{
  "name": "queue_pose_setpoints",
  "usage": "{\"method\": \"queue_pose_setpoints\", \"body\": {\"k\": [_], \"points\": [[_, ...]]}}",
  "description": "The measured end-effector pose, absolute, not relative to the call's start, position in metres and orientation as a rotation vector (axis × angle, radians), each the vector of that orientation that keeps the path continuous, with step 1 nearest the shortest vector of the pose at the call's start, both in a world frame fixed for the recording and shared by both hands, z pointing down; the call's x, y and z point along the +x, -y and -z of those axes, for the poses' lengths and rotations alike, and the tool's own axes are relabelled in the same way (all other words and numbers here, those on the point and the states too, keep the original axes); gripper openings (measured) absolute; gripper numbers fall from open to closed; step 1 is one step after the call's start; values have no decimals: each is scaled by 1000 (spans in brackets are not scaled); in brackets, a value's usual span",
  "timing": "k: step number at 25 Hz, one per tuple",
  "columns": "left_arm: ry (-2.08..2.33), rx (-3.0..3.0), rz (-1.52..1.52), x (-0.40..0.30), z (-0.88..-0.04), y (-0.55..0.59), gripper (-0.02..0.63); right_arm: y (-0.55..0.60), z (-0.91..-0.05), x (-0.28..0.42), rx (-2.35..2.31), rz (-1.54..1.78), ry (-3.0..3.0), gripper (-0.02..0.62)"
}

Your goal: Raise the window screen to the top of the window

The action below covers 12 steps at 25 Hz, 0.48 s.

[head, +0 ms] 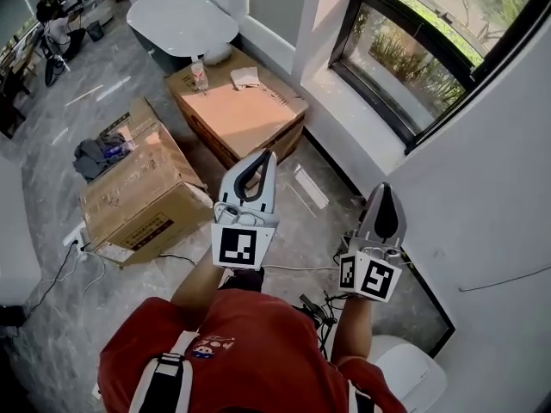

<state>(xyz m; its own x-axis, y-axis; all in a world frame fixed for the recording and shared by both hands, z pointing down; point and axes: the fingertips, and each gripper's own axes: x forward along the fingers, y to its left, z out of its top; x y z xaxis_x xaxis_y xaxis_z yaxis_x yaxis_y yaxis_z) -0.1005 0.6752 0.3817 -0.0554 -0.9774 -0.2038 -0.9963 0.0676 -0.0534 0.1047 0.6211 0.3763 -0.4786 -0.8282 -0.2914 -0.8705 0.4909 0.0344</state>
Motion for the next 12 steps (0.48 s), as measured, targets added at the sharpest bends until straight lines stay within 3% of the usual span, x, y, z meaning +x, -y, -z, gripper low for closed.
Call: {"method": "queue_pose_setpoints", "body": {"k": [12], "points": [[-2126, -2103, -132, -173, -398, -580, 5, -532, -379, 32, -1538, -292, -2511, 9]]}}
